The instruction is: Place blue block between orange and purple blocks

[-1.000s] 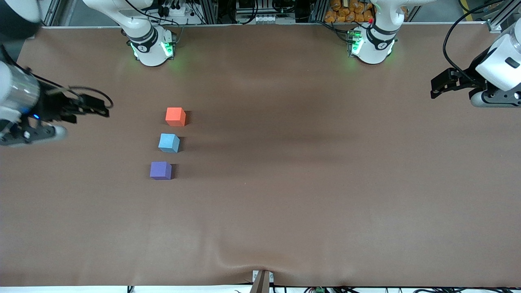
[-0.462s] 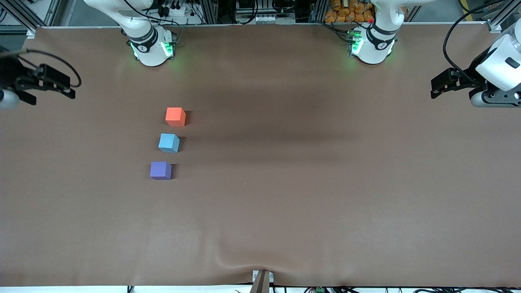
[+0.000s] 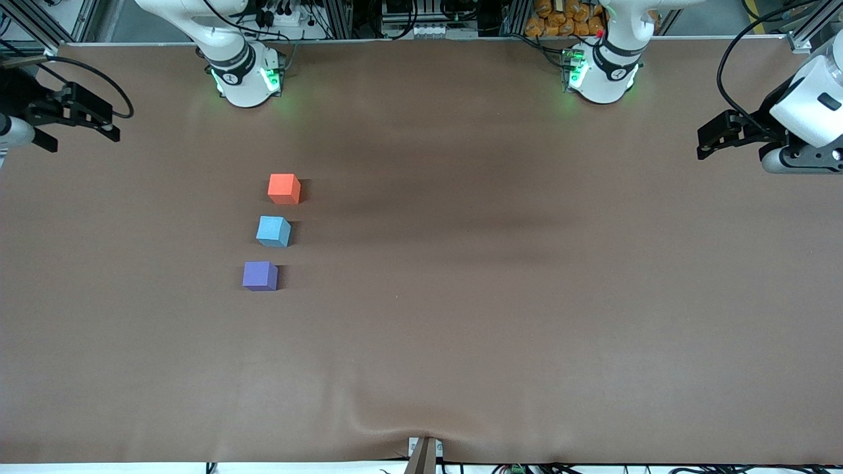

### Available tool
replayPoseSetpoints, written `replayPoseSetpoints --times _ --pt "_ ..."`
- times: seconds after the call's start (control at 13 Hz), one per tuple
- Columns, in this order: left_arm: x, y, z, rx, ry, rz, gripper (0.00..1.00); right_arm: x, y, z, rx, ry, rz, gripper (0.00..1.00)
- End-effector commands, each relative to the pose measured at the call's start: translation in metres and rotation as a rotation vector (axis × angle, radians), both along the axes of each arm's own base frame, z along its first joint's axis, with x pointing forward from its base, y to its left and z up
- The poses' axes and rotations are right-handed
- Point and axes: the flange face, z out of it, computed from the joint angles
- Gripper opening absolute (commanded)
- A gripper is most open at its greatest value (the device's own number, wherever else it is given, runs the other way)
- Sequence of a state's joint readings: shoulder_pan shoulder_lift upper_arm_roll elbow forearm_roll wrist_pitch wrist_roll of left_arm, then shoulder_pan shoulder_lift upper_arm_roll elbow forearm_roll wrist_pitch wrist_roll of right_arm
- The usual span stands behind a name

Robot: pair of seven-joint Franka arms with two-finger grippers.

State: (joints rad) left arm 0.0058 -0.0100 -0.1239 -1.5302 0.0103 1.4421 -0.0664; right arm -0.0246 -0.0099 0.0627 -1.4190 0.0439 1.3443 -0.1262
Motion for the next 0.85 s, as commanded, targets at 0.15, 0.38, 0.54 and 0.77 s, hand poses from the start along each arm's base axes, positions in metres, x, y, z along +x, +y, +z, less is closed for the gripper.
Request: replayPoseSetpoints --times 0.15,0.38,0.54,0.77 --pt "-0.0033 0.0010 0.0047 0.009 -0.007 0.000 1.00 -0.0069 -0.0039 0.0002 0.016 -0.014 0.053 1.00" --pt "-0.0032 0.0016 0.0040 0.007 -0.005 0.002 1.00 -0.0079 -0.0024 0.0007 0.017 -0.012 0.065 1.00" --pt "-0.0033 0.0010 0.0047 0.009 -0.007 0.000 1.00 -0.0078 -0.0038 -0.0004 0.018 -0.006 0.063 1.00" --pt "-0.0027 0.0008 0.0047 0.007 -0.008 0.000 1.00 -0.0078 -0.0046 -0.0004 0.018 -0.006 0.060 1.00"
